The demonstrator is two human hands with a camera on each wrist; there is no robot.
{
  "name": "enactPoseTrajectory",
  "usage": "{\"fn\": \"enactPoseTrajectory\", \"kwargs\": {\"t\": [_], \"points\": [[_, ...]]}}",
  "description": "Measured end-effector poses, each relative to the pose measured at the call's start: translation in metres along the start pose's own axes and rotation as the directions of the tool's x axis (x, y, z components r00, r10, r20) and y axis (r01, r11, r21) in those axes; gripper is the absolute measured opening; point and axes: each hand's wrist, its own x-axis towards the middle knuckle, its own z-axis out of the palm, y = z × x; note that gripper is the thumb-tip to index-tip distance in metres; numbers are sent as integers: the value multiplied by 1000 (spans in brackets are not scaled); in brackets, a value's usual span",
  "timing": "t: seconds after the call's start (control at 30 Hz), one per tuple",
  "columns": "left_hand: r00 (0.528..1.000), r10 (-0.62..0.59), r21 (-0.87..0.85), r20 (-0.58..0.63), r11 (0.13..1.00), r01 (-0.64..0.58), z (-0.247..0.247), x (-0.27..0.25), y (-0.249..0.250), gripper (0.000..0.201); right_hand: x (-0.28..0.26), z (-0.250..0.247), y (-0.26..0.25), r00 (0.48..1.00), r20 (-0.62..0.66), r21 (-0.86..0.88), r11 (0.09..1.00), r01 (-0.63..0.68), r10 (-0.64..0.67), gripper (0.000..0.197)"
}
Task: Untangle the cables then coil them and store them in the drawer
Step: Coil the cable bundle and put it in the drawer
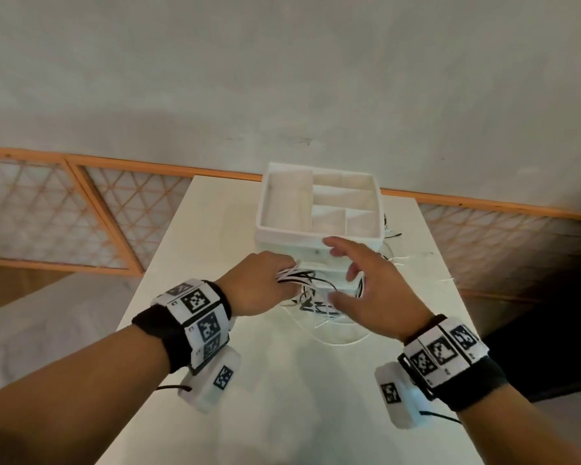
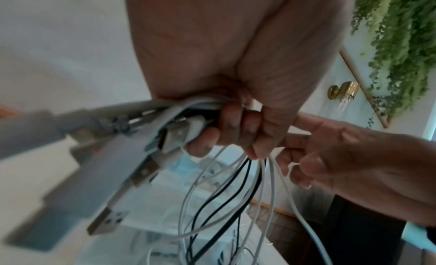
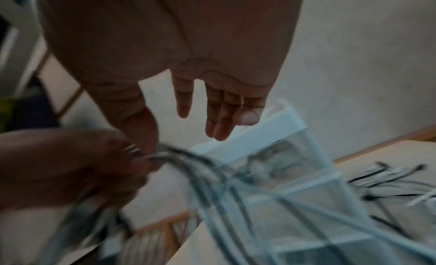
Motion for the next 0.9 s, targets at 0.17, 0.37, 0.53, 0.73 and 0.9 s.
{"fn": "enactPoseTrajectory", "kwargs": {"t": [0.17, 0.37, 0.53, 0.73, 0.9], "points": [[996, -27, -365, 87, 929, 57, -1, -4, 5, 14, 9, 42, 10, 997, 66, -66, 997, 40, -35, 40], [996, -70, -442, 56, 893, 88, -1, -15, -9, 35, 18, 13, 59, 952, -151, -324, 896, -303, 268, 23], [999, -24, -291, 34, 956, 33, 1, -16, 0, 47, 9, 29, 17, 992, 85, -345, 937, -60, 95, 95], [996, 20, -358, 85, 934, 12, 8, -21, 7, 36, 12, 64, 1, 996, 2, -2, 996, 85, -85, 30], [989, 5, -239, 151, 971, 31, 9, -24, -22, 33, 7, 35, 49, 954, -159, -212, 935, -283, 253, 22]]}}
